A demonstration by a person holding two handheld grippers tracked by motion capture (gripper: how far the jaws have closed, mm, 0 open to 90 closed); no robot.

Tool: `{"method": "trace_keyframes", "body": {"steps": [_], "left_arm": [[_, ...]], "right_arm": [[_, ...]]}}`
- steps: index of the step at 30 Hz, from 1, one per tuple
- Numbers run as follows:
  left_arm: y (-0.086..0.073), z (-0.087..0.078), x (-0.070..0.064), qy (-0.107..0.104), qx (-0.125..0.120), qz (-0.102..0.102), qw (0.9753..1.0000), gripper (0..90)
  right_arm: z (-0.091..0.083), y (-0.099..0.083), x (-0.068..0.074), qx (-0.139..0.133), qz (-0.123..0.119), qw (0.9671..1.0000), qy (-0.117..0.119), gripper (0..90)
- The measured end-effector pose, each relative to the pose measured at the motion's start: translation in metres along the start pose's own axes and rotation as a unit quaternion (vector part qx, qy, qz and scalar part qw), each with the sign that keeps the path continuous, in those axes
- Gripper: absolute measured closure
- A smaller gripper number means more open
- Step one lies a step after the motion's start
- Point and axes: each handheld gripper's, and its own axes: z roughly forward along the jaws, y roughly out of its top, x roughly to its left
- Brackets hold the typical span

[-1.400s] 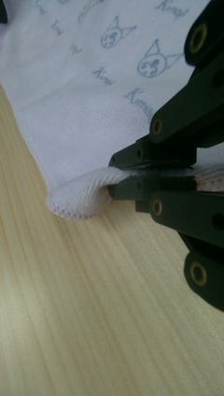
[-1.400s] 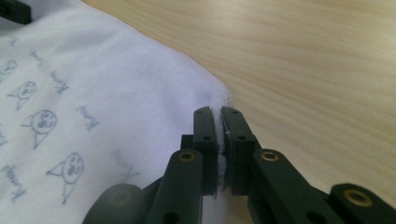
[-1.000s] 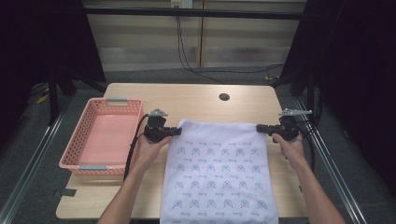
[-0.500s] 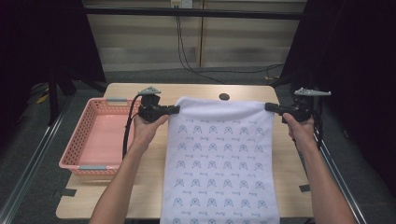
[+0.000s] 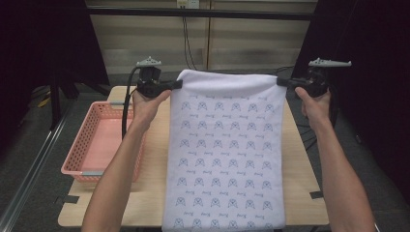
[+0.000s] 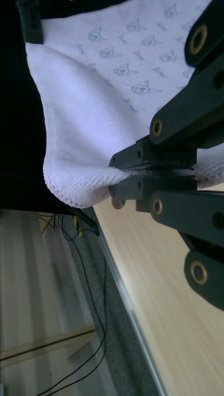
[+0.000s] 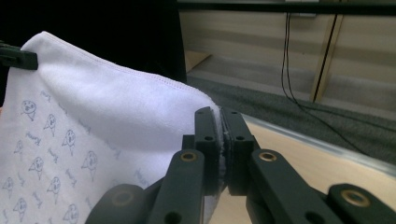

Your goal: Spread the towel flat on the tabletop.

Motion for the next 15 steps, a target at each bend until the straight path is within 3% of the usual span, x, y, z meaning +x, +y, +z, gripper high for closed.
{"method": "trace_keyframes", "body": {"steps": [2,3,4,5,6,7,8,10,12,13,15], "left_arm": [[0.0,-0.004,-0.002,-0.007,-0.018,-0.009,0.9998,86.8],[-0.002,-0.004,-0.003,0.001,-0.009,-0.002,1.0,86.8],[-0.012,-0.003,-0.004,-0.004,0.004,-0.004,1.0,86.7],[-0.012,-0.003,-0.004,-0.004,0.004,-0.004,1.0,86.7],[-0.017,-0.004,-0.005,-0.006,0.01,-0.006,0.9999,86.7],[-0.023,-0.005,-0.008,-0.011,0.012,-0.004,0.9999,86.7],[-0.033,-0.006,-0.014,-0.014,0.037,0.004,0.9992,86.7],[-0.037,-0.009,-0.018,-0.013,0.042,0.011,0.999,86.7],[-0.047,-0.017,-0.022,-0.027,0.04,0.006,0.9988,86.7],[-0.058,-0.025,-0.026,-0.031,0.039,0.009,0.9987,86.6],[-0.064,-0.028,-0.028,-0.038,0.041,0.002,0.9984,86.7]], "right_arm": [[-0.006,0.01,0.003,-0.01,-0.005,0.9999,0.004,87.1],[-0.007,0.011,0.004,-0.012,-0.004,0.9999,0.006,87.1],[-0.008,0.005,0.005,-0.003,-0.004,1.0,0.007,87.1],[-0.008,0.005,0.005,-0.003,-0.004,1.0,0.007,87.1],[-0.009,-0.006,0.006,0.002,0.001,0.9999,0.012,87.1],[-0.009,-0.006,0.006,0.002,0.001,0.9999,0.012,87.1],[-0.011,-0.018,0.008,0.009,0.002,0.9998,0.02,87.1],[-0.012,-0.024,0.01,0.011,0.005,0.9995,0.03,87.1],[-0.017,-0.039,0.019,0.027,-0.003,0.9987,0.044,87.1],[-0.02,-0.044,0.022,0.032,-0.006,0.9983,0.048,87.1],[-0.024,-0.048,0.026,0.034,-0.007,0.998,0.053,87.1]]}}
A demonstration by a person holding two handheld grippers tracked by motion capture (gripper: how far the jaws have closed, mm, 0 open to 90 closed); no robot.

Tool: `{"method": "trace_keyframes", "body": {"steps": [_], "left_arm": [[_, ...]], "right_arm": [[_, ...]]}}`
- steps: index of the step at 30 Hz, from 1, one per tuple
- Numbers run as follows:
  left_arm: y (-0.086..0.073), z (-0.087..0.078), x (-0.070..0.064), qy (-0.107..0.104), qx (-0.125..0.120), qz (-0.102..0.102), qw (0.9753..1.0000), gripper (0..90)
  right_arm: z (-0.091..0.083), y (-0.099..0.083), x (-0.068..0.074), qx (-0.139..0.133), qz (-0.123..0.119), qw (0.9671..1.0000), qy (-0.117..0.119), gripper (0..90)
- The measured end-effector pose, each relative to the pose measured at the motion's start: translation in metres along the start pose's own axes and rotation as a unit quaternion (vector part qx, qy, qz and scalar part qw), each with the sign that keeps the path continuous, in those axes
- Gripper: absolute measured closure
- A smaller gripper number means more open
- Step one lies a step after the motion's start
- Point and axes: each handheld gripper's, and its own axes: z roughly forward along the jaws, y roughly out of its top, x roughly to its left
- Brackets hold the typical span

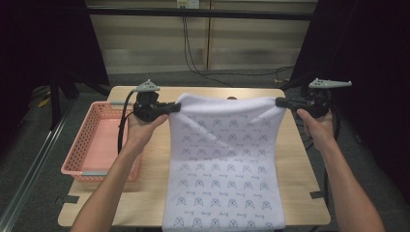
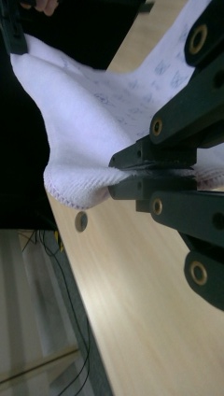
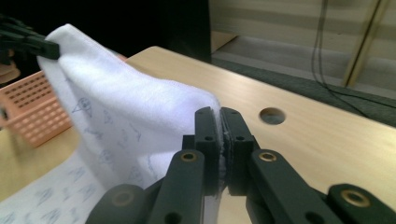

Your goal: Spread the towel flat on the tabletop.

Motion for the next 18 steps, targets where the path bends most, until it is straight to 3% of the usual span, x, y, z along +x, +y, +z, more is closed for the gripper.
{"method": "trace_keyframes", "body": {"steps": [2,3,6,9,11,12,14,15,16,17,18], "left_arm": [[-0.014,-0.005,-0.007,-0.006,0.0,0.001,1.0,86.5],[-0.025,-0.01,-0.017,-0.02,-0.002,0.005,0.9998,86.5],[-0.037,-0.015,-0.025,-0.034,-0.011,0.001,0.9994,86.4],[-0.054,-0.019,-0.041,-0.04,0.006,0.014,0.9991,86.3],[-0.067,-0.024,-0.048,-0.058,0.003,0.005,0.9983,86.3],[-0.074,-0.026,-0.051,-0.058,0.007,0.004,0.9983,86.3],[-0.09,-0.03,-0.056,-0.06,0.023,-0.002,0.998,86.3],[-0.106,-0.034,-0.061,-0.064,0.036,-0.018,0.9971,86.3],[-0.106,-0.034,-0.061,-0.064,0.036,-0.018,0.9971,86.3],[-0.125,-0.038,-0.065,-0.07,0.053,-0.022,0.9959,86.3],[-0.125,-0.038,-0.065,-0.07,0.053,-0.022,0.9959,86.1]], "right_arm": [[-0.008,-0.009,0.008,0.003,-0.003,1.0,0.008,87.1],[-0.016,-0.02,0.018,0.008,-0.005,0.9998,0.017,87.2],[-0.025,-0.031,0.03,0.013,-0.008,0.9996,0.024,87.1],[-0.04,-0.054,0.049,0.03,-0.009,0.999,0.032,87.1],[-0.045,-0.069,0.058,0.043,-0.009,0.9984,0.036,87.1],[-0.048,-0.078,0.063,0.05,-0.007,0.998,0.038,87.1],[-0.053,-0.095,0.073,0.067,-0.002,0.9968,0.045,87.1],[-0.057,-0.113,0.083,0.085,0.002,0.9952,0.048,87.1],[-0.057,-0.113,0.083,0.085,0.002,0.9952,0.048,87.1],[-0.06,-0.13,0.092,0.104,0.009,0.9931,0.053,87.1],[-0.06,-0.13,0.092,0.104,0.009,0.9931,0.053,87.1]]}}
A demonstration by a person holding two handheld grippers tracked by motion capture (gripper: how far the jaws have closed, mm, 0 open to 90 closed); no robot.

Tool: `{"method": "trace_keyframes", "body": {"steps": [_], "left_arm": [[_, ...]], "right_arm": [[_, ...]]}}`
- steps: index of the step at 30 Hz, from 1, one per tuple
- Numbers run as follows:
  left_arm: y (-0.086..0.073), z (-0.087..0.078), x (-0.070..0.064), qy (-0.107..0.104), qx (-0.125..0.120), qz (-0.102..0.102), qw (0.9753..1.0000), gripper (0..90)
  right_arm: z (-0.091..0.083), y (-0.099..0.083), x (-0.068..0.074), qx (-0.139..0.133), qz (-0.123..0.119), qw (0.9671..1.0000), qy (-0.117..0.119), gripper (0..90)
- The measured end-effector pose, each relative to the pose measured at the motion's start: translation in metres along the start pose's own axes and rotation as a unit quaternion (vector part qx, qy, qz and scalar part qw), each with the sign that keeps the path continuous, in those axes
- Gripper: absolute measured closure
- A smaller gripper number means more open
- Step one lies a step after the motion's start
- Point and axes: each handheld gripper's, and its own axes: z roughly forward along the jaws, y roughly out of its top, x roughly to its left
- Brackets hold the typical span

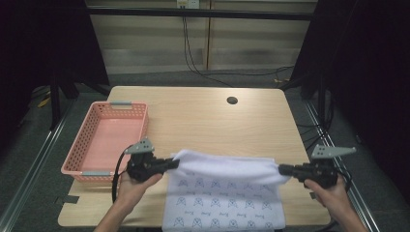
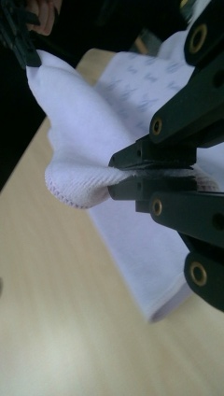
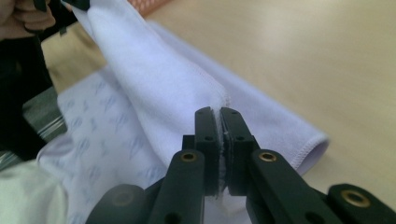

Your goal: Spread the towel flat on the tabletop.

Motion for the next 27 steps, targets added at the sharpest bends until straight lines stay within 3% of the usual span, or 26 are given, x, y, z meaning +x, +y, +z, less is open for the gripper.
{"method": "trace_keyframes", "body": {"steps": [2,3,5,7,8,9,14,17,18,22,27], "left_arm": [[-0.018,-0.001,-0.004,-0.006,0.015,-0.008,0.9998,85.9],[-0.034,0.001,-0.007,-0.007,0.033,-0.017,0.9993,85.9],[-0.042,0.003,-0.008,-0.013,0.042,-0.022,0.9988,85.8],[-0.054,0.008,-0.011,-0.015,0.074,-0.032,0.9966,85.9],[-0.054,0.008,-0.011,-0.015,0.074,-0.032,0.9966,85.9],[-0.059,0.012,-0.01,-0.015,0.093,-0.034,0.995,85.9],[-0.063,0.019,-0.005,-0.008,0.107,-0.032,0.9937,85.8],[-0.063,0.027,0.001,0.001,0.122,-0.029,0.9921,85.9],[-0.063,0.031,0.001,0.001,0.129,-0.029,0.9912,86.1],[-0.06,0.036,0.002,0.008,0.129,-0.027,0.9913,86.6],[-0.05,0.047,0.011,0.022,0.126,-0.028,0.9915,86.8]], "right_arm": [[0.008,-0.019,0.008,0.03,0.006,0.9995,0.006,87.1],[0.016,-0.03,0.012,0.055,0.01,0.9984,0.007,87.1],[0.02,-0.035,0.013,0.066,0.015,0.9977,0.01,87.1],[0.032,-0.047,0.015,0.094,0.03,0.995,0.011,87.1],[0.032,-0.047,0.015,0.094,0.03,0.995,0.011,87.1],[0.038,-0.052,0.015,0.116,0.03,0.9928,0.005,87.1],[0.043,-0.056,0.014,0.127,0.036,0.9913,0.002,87.1],[0.053,-0.059,0.012,0.153,0.027,0.9878,-0.009,87.1],[0.054,-0.058,0.011,0.154,0.028,0.9876,-0.007,87.2],[0.055,-0.058,0.004,0.149,0.039,0.9881,-0.003,87.5],[0.062,-0.047,-0.012,0.143,0.037,0.9887,-0.029,87.7]]}}
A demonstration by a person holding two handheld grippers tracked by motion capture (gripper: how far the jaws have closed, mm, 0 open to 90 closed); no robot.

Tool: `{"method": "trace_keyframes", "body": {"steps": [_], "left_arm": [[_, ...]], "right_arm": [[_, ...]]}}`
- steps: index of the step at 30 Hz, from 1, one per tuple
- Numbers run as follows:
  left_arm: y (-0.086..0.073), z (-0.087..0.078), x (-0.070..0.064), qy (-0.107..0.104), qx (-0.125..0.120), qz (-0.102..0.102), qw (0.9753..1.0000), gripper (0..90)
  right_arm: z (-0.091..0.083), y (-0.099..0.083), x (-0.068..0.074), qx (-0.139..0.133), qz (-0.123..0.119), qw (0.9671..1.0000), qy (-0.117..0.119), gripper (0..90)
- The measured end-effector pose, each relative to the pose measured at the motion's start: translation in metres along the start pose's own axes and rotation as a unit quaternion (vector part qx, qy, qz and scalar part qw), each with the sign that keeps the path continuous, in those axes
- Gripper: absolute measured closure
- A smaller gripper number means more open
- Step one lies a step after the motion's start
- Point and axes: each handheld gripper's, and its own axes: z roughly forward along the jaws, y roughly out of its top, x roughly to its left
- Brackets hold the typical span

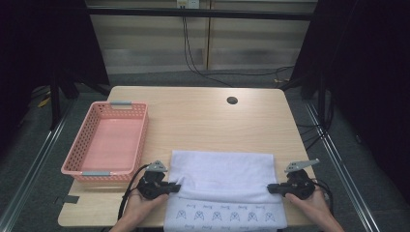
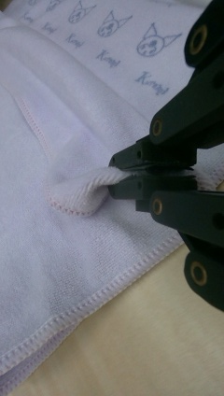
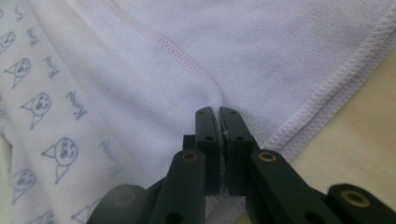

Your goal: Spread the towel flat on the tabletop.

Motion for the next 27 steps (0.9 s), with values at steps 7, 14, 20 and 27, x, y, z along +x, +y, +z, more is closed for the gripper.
{"method": "trace_keyframes", "body": {"steps": [7,14,20,27], "left_arm": [[0.019,0.011,0.018,0.012,-0.008,-0.01,0.9998,86.8],[0.038,0.023,0.031,0.035,-0.013,-0.019,0.9991,86.9],[0.058,0.033,0.05,0.058,-0.017,-0.02,0.9979,87.0],[0.079,0.043,0.072,0.088,-0.027,-0.029,0.9953,87.1]], "right_arm": [[0.007,0.016,-0.021,-0.013,0.012,0.9997,-0.014,87.7],[0.015,0.032,-0.039,-0.023,0.014,0.9993,-0.027,87.7],[0.022,0.047,-0.056,-0.032,0.015,0.9985,-0.041,87.7],[0.033,0.067,-0.076,-0.043,0.028,0.9973,-0.052,87.7]]}}
